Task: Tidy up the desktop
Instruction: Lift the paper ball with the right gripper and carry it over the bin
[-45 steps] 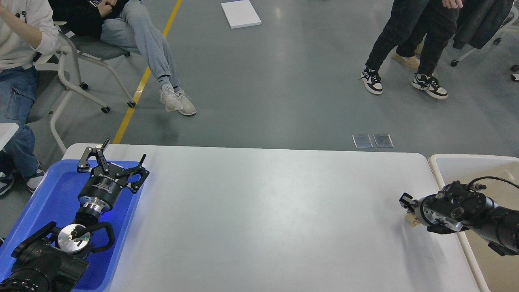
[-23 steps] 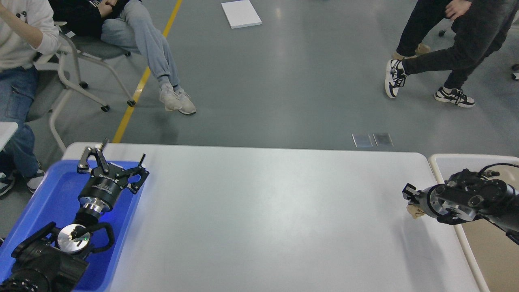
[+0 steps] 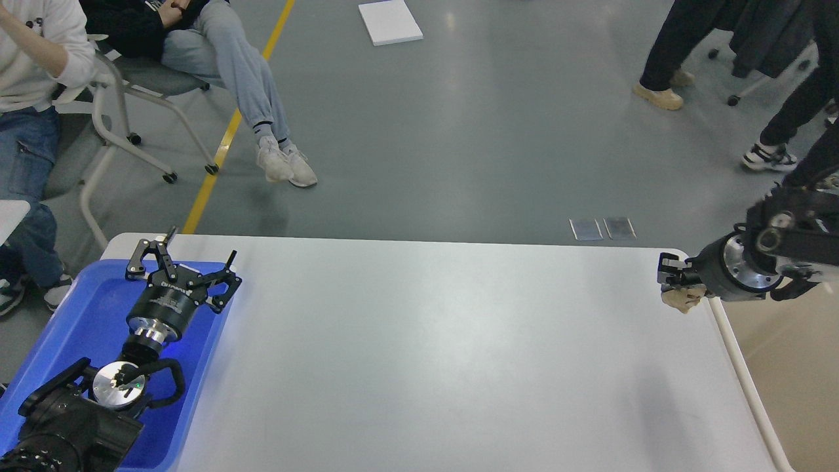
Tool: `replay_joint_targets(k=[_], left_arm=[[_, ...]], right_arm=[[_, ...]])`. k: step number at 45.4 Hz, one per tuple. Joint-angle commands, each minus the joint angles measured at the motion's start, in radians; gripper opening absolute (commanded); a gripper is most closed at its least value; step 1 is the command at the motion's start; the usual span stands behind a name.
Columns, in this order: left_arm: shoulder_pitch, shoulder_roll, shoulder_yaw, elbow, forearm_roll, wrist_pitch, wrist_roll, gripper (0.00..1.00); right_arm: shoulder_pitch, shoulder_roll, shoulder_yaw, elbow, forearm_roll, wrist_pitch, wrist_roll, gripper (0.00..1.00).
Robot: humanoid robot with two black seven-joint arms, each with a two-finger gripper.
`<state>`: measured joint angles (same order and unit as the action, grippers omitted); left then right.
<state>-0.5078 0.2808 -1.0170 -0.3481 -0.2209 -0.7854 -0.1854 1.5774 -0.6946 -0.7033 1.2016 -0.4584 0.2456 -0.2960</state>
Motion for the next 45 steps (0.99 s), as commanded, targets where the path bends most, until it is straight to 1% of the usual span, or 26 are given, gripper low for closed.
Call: replay_joint_targets(k=[1,10,17,29,45], left_arm=[[0.000,0.000,0.000,0.000,0.000,0.000,0.000,1.00],[0.000,0.000,0.000,-0.002,0.000,0.000,0.000,1.00],[0.000,0.000,0.000,-0.002,0.000,0.000,0.000,1.00],[0.000,0.000,0.000,-0.002,0.000,0.000,0.000,1.00],[0.000,0.000,0.000,0.000,0.000,0.000,0.000,1.00]], right_arm=[[0.294,-0.068,-0.084,0.138,-0.011,0.228,0.000,0.00],[0.490,-0.068,-0.136,0.156,-0.014,0.420,0.000,0.00],[0.610,-0.066,-0.142,0.158,-0.048,0.540,0.001,0.00],[0.756,-0.068,-0.133,0.210,-0.040,0.540,0.003,0.00],[0.748,-0.089,-0.134,0.214,-0.040,0.540,0.001,0.00]])
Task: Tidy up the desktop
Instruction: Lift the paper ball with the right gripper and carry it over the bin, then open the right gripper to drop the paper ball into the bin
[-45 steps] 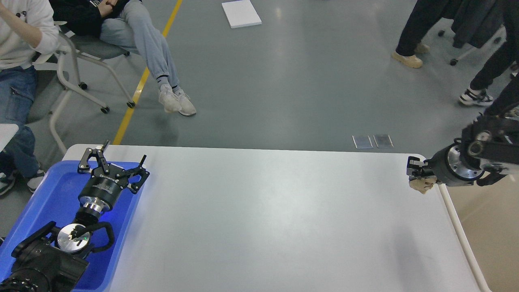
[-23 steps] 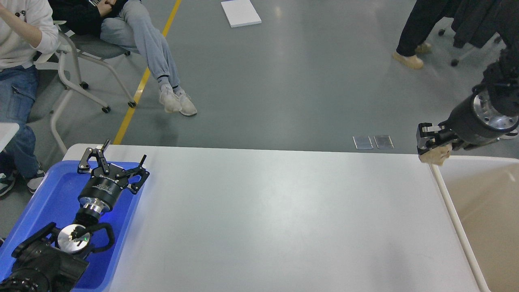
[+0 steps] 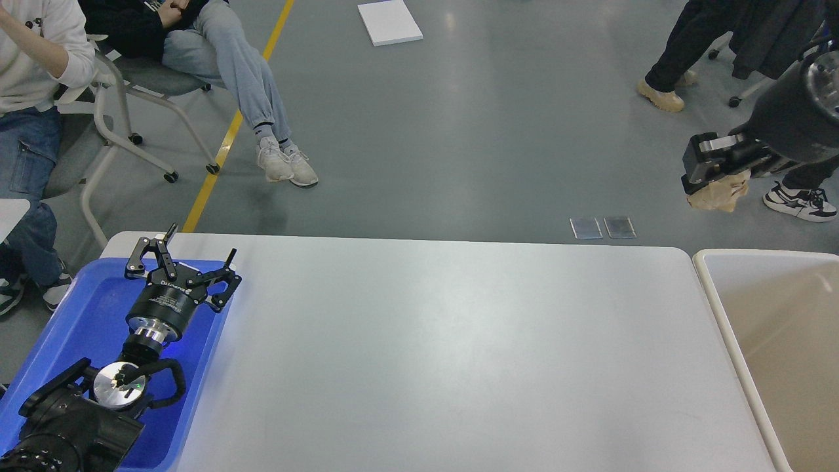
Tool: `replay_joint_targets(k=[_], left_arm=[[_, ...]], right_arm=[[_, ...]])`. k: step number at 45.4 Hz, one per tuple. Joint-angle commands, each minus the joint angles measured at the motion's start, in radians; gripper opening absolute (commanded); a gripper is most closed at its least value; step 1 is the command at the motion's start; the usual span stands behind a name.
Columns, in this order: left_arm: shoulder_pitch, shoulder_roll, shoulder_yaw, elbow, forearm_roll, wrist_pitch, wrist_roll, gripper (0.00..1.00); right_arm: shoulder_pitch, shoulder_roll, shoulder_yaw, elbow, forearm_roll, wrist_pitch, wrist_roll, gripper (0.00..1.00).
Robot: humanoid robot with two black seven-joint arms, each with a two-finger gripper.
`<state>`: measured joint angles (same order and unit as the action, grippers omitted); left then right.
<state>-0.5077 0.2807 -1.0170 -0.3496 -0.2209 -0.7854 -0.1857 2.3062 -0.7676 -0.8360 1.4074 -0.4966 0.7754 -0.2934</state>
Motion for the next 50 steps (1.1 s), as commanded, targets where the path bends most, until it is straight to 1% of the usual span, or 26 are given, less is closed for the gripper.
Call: replay_joint_targets(k=[1,9,17,21,30,33,35,36,40,46,50], left_arm=[[0.000,0.000,0.000,0.000,0.000,0.000,0.000,1.00],[0.000,0.000,0.000,0.000,0.000,0.000,0.000,1.00],[0.000,0.000,0.000,0.000,0.000,0.000,0.000,1.00],[0.000,0.000,0.000,0.000,0.000,0.000,0.000,1.00],[0.000,0.000,0.000,0.000,0.000,0.000,0.000,1.00],[0.000,0.000,0.000,0.001,0.000,0.000,0.000,1.00],[0.000,0.000,0.000,0.001,0.000,0.000,0.000,1.00],[0.000,0.000,0.000,0.001,0.000,0.000,0.000,1.00],[0.000,0.000,0.000,0.001,0.000,0.000,0.000,1.00],[0.000,0.000,0.000,0.001,0.000,0.000,0.000,1.00],[0.000,0.000,0.000,0.001,0.000,0.000,0.000,1.00]], right_arm=[[0.016,-0.021,-0.003,0.008,-0.002,0.010,-0.001,0.00],[-0.001,-0.053,0.001,0.005,-0.008,0.010,-0.001,0.00],[-0.088,-0.179,0.067,-0.007,-0.030,0.010,-0.006,0.00],[-0.178,-0.248,0.119,-0.031,-0.088,0.010,-0.006,0.00],[-0.444,-0.383,0.306,-0.191,-0.114,0.010,-0.006,0.00],[-0.539,-0.407,0.386,-0.251,-0.112,0.010,-0.004,0.00],[-0.589,-0.417,0.429,-0.281,-0.105,0.010,-0.003,0.00],[-0.643,-0.423,0.472,-0.312,-0.099,0.010,-0.003,0.00],[-0.746,-0.424,0.537,-0.361,-0.094,0.005,-0.001,0.00],[-0.882,-0.407,0.610,-0.426,-0.094,-0.068,0.000,0.00],[-0.979,-0.369,0.644,-0.488,-0.089,-0.113,0.000,0.00]])
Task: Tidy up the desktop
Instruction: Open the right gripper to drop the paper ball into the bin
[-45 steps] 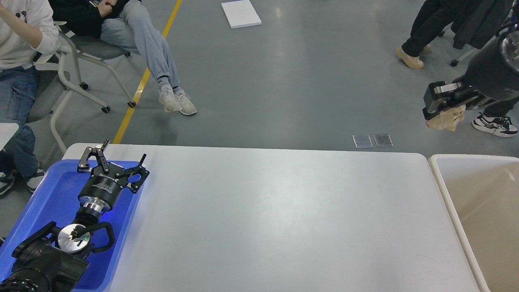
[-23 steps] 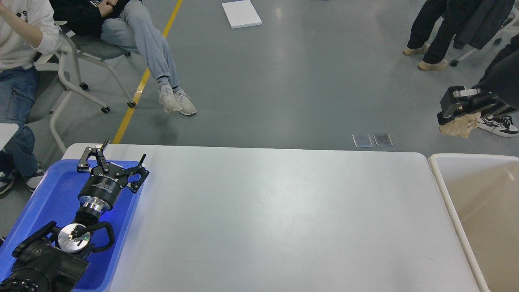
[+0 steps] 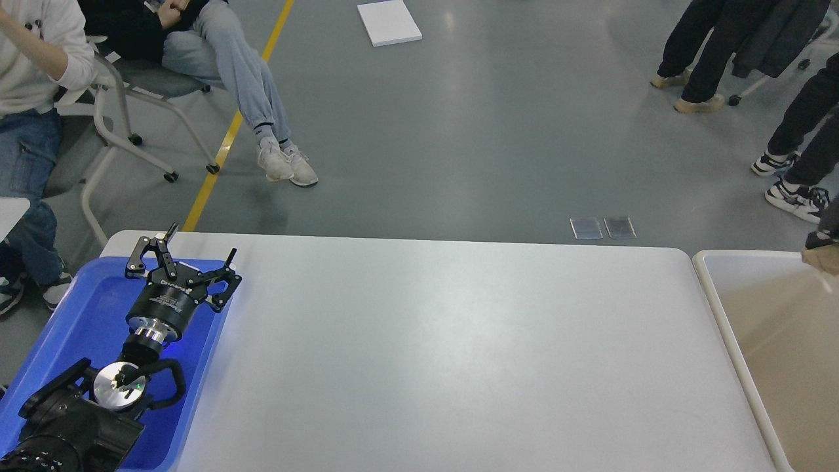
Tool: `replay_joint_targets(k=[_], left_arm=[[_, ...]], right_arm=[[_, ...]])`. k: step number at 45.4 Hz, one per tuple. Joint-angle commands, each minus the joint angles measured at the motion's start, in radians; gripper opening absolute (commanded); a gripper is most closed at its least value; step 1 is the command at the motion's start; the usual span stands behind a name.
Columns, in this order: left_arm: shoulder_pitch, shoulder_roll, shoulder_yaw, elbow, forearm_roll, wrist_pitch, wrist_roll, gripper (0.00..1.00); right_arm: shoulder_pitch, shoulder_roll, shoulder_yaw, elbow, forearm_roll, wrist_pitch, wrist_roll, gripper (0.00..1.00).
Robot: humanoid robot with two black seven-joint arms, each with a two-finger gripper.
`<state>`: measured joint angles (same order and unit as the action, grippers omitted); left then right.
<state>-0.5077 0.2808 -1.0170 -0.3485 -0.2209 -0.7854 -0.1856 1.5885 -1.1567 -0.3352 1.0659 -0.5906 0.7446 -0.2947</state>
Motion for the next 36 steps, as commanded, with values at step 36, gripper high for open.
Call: replay_joint_targets(k=[36], left_arm=[[0.000,0.001,0.000,0.000,0.000,0.000,-0.002,1.00]], right_arm=[[-0.808,0.505,0.284,-0.862,0.388,-0.522,0.180,0.00]])
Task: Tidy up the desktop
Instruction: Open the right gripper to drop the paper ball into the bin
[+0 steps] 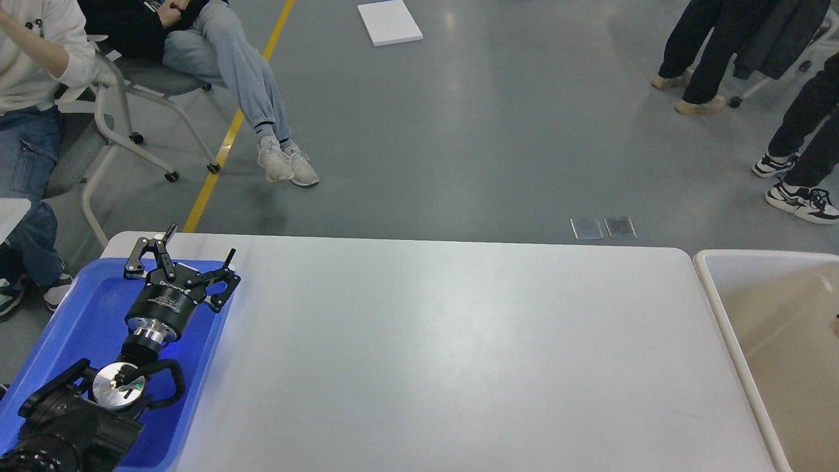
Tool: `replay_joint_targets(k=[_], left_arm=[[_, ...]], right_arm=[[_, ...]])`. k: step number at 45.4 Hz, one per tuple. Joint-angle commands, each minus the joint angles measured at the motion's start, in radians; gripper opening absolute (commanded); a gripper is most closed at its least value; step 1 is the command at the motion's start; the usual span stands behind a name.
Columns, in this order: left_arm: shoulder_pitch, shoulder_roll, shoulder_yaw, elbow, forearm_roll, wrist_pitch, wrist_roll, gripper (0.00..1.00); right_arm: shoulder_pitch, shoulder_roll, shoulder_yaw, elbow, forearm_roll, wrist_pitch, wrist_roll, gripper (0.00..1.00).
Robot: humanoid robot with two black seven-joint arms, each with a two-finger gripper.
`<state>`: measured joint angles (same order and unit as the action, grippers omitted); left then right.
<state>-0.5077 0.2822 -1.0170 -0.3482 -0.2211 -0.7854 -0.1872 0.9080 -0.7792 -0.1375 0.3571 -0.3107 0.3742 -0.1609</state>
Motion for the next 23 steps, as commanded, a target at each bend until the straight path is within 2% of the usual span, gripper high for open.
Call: replay_joint_targets(k=[1,8,15,23], left_arm=[[0.000,0.000,0.000,0.000,0.000,0.000,0.000,1.00],[0.000,0.000,0.000,0.000,0.000,0.000,0.000,1.00],[0.000,0.000,0.000,0.002,0.000,0.000,0.000,1.00],[0.000,0.000,0.000,0.002,0.000,0.000,0.000,1.00]], right_arm=[[-0.130,0.129,0.094,-0.153,0.108,-0.156,0.046,0.00],[-0.158,0.152,0.144,-0.179,0.110,-0.187,0.046,0.00],[-0.205,0.273,0.157,-0.296,0.110,-0.336,0.046,0.00],[-0.216,0.299,0.148,-0.307,0.110,-0.393,0.046,0.00]])
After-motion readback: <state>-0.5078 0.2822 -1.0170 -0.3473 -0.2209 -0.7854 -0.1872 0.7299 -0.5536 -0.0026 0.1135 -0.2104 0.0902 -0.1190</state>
